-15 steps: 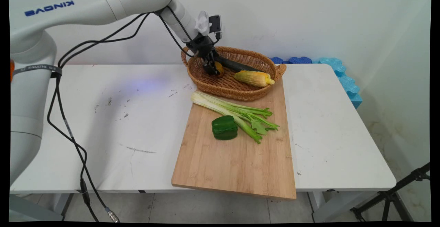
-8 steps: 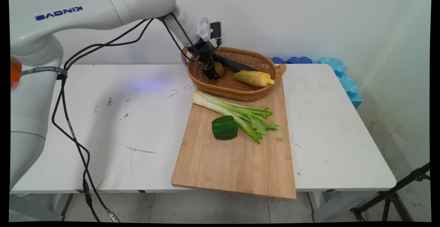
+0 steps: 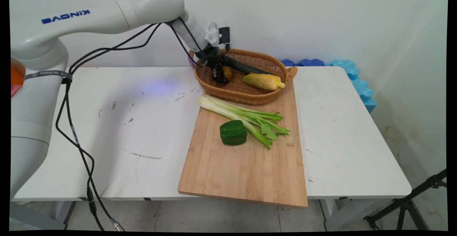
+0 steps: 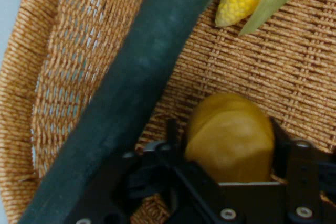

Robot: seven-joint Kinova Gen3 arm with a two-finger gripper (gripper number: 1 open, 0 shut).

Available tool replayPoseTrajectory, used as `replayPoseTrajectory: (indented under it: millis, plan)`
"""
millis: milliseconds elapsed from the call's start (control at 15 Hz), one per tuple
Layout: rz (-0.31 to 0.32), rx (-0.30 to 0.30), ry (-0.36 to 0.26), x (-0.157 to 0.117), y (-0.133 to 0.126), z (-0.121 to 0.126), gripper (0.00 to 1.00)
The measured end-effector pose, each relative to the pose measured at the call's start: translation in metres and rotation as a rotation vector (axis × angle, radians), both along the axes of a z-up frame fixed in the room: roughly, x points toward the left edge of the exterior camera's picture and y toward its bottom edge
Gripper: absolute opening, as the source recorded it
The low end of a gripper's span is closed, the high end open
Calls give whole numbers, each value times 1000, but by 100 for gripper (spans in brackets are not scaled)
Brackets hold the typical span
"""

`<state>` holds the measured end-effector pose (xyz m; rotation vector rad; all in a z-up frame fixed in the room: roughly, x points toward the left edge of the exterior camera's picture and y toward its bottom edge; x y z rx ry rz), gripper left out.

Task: Pick up the potato from the vegetable basket, then place the picked object on the cutting board

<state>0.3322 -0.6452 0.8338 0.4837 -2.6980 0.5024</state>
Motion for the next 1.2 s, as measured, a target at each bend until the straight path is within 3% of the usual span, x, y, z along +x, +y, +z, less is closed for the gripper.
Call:
replayPoseTrajectory:
  millis: [733,1200]
  plan:
    - [11,-13,15,-5,8,13,0]
    - [51,-39,53,-8,35,53,0]
